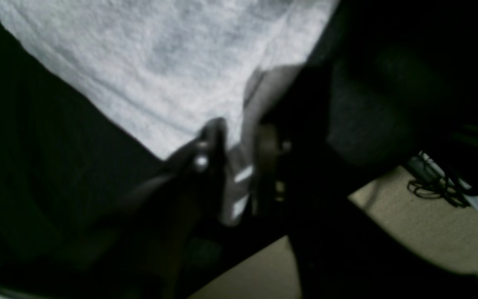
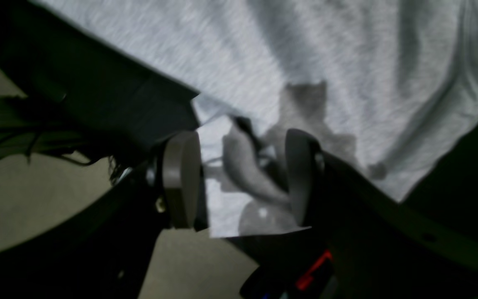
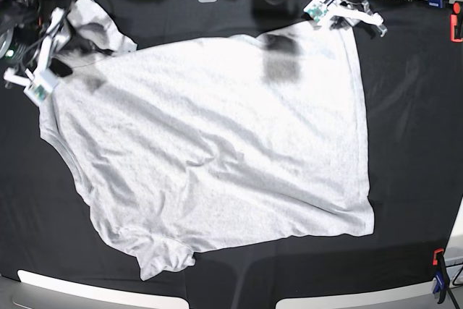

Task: Layout the t-shirt on the table in an organized manner, then fold the t-shirt properly
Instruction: 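Drag the shoulder edge away from the hem with both grippers, then release the shoulders and lower both grippers onto the shirt body, then grasp the sleeve fabric with the right gripper and pull it inward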

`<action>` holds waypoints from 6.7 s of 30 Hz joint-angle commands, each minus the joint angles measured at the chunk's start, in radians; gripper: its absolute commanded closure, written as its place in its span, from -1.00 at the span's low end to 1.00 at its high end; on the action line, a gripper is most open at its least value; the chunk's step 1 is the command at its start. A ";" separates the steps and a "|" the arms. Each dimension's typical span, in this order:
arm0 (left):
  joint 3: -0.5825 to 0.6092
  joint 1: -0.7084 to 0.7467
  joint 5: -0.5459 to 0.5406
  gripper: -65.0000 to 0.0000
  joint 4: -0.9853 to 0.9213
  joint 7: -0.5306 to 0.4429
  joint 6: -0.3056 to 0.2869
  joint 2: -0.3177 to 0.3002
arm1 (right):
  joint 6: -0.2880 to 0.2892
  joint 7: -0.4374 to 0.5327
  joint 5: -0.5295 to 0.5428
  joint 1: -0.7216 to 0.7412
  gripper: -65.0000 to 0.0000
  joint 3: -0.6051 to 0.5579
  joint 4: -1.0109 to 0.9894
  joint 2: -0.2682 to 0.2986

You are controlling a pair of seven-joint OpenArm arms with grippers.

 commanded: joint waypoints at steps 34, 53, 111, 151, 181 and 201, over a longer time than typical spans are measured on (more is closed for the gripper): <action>-0.005 0.006 -0.168 1.00 0.160 0.078 0.105 -0.008 | -0.748 0.277 -1.183 -0.181 0.02 -0.761 -0.081 0.019; -0.005 0.006 -0.164 1.00 0.160 0.078 0.105 -0.008 | -0.790 0.224 -1.290 -0.157 1.00 -0.762 -0.179 0.019; -0.007 0.224 0.207 1.00 0.318 0.372 0.172 -0.012 | -0.877 0.122 -1.834 -0.684 1.00 -0.763 0.249 0.027; -0.007 -0.061 0.019 1.00 0.256 0.165 0.262 -0.074 | -0.897 0.276 -1.361 -0.027 1.00 -0.671 0.116 0.044; -0.007 -0.266 0.031 1.00 -0.017 -0.041 0.446 -0.075 | -0.673 0.402 -0.916 0.627 1.00 -0.673 -0.220 0.000; -0.007 -0.378 0.000 1.00 -0.180 -0.174 0.502 -0.050 | -0.674 0.457 -0.936 0.763 1.00 -0.673 -0.379 -0.213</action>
